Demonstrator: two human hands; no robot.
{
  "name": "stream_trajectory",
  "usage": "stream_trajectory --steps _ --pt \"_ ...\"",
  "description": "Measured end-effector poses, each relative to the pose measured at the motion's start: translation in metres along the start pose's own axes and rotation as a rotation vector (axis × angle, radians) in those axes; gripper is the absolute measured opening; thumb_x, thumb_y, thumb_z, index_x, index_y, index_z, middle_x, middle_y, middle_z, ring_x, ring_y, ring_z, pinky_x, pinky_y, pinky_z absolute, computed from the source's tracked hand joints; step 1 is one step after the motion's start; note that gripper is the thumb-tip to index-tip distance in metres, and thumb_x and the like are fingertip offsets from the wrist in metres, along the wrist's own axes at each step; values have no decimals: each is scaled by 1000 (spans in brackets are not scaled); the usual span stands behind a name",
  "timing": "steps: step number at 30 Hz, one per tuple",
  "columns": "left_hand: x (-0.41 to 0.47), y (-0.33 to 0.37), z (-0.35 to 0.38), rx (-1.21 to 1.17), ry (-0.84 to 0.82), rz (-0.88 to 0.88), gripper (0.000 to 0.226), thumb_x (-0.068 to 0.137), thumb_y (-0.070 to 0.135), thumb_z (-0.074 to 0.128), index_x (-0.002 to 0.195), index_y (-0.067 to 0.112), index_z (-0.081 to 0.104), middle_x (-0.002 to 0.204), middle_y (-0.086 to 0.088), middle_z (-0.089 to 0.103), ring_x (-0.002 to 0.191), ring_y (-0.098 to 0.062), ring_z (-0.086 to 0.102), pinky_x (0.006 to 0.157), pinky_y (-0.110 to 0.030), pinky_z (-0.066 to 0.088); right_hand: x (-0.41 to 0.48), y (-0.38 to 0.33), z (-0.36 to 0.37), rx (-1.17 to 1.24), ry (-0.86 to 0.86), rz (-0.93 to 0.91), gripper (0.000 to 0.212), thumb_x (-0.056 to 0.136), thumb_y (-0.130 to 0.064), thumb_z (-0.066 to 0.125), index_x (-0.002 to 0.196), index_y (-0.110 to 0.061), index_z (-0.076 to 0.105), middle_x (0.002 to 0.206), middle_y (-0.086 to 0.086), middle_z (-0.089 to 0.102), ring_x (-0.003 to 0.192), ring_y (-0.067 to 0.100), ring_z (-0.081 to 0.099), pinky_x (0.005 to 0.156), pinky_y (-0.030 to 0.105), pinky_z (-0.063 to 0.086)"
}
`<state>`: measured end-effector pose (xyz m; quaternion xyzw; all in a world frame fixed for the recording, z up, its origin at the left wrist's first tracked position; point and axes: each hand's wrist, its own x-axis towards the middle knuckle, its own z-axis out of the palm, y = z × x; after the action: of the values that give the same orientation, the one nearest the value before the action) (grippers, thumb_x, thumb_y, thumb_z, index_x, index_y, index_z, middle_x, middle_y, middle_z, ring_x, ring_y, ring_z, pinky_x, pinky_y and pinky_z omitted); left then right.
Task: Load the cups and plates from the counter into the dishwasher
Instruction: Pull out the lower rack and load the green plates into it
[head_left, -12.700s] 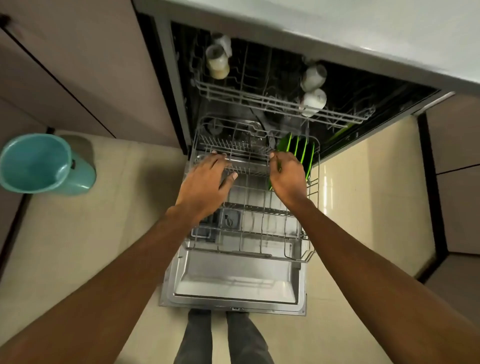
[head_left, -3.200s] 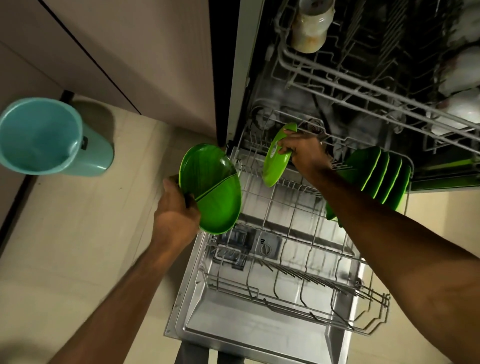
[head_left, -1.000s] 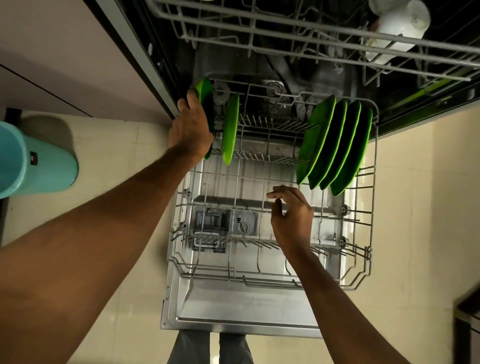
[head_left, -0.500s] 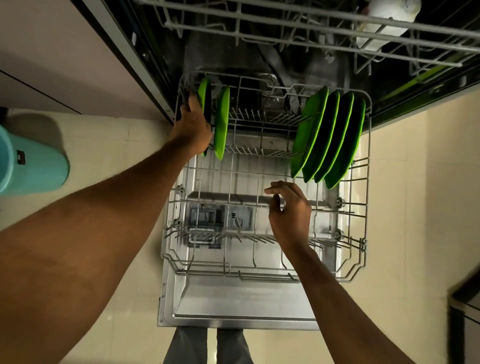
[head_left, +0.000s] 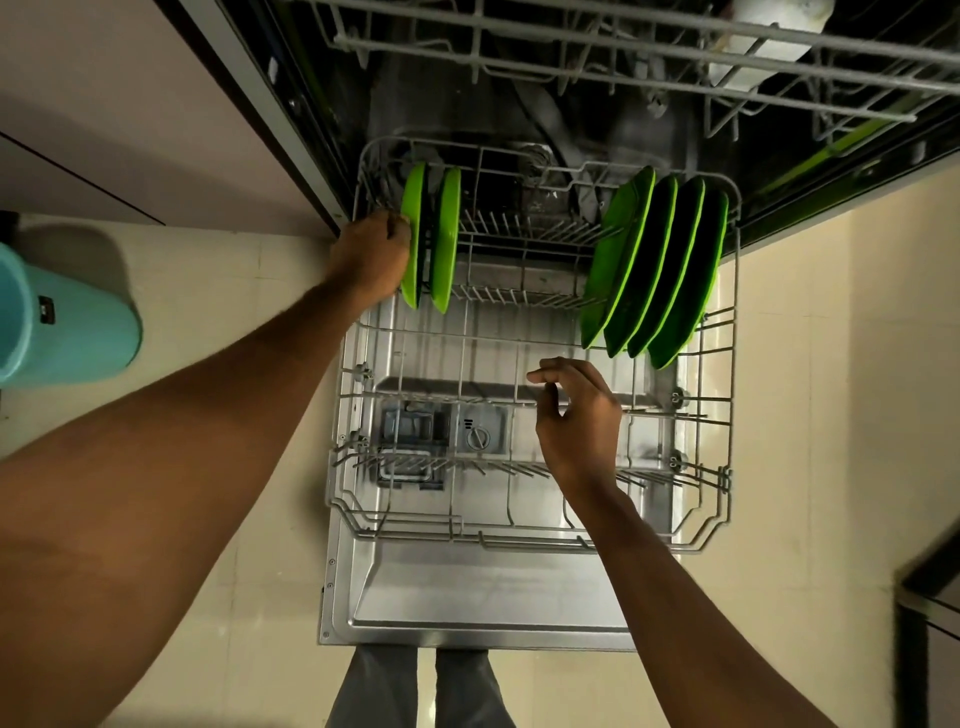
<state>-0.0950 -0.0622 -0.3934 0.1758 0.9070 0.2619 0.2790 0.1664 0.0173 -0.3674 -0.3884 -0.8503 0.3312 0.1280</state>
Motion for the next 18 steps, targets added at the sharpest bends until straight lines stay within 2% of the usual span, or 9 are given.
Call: stream_trajectory --steps 3,6,8,10,13,14,18 --pt "-13 0 -1 -12 86 21 43 97 47 39 111 11 57 103 -11 62 92 -28 60 72 -31 41 -2 -5 -1 -5 -17 5 24 80 12 61 89 -8 73 97 4 68 86 2 56 70 -3 38" --pt "-39 6 -6 9 145 99 47 94 48 45 125 13 52 123 -13 58 108 -31 58 85 -39 49 -3 -16 -6 23 -47 -5 26 82 10 59 94 -10 71 101 2 67 87 0 56 69 0 41" --pt "-62 13 -15 94 160 188 50 92 52 43 127 16 51 125 -10 57 109 -31 57 88 -45 50 -3 -28 -13 60 -67 -6 26 84 7 57 96 -12 71 103 -1 66 85 2 58 67 7 46" --pt "-82 17 -23 191 162 261 50 94 49 44 130 16 51 127 -9 57 114 -30 54 92 -44 46 -2 -41 -19 80 -76 2 25 85 3 56 98 -13 70 104 -2 65 85 6 61 67 15 49" --pt "-120 26 -45 247 161 301 47 95 45 47 132 16 49 129 -7 56 119 -27 51 96 -41 42 0 -68 -38 73 -103 0 24 87 -3 56 104 -13 70 106 0 66 91 10 62 72 1 38" --pt "-132 29 -52 245 161 308 47 95 46 47 132 17 49 130 -6 55 120 -26 50 97 -41 42 0 -77 -44 71 -123 0 23 89 -5 57 106 -14 69 107 0 66 92 11 62 73 1 36" --pt "-178 47 -82 242 167 300 47 95 45 46 134 18 48 134 -3 53 125 -23 48 102 -43 40 -6 -111 -74 62 -177 6 25 92 -14 56 115 -18 66 113 0 64 95 13 62 78 20 45"
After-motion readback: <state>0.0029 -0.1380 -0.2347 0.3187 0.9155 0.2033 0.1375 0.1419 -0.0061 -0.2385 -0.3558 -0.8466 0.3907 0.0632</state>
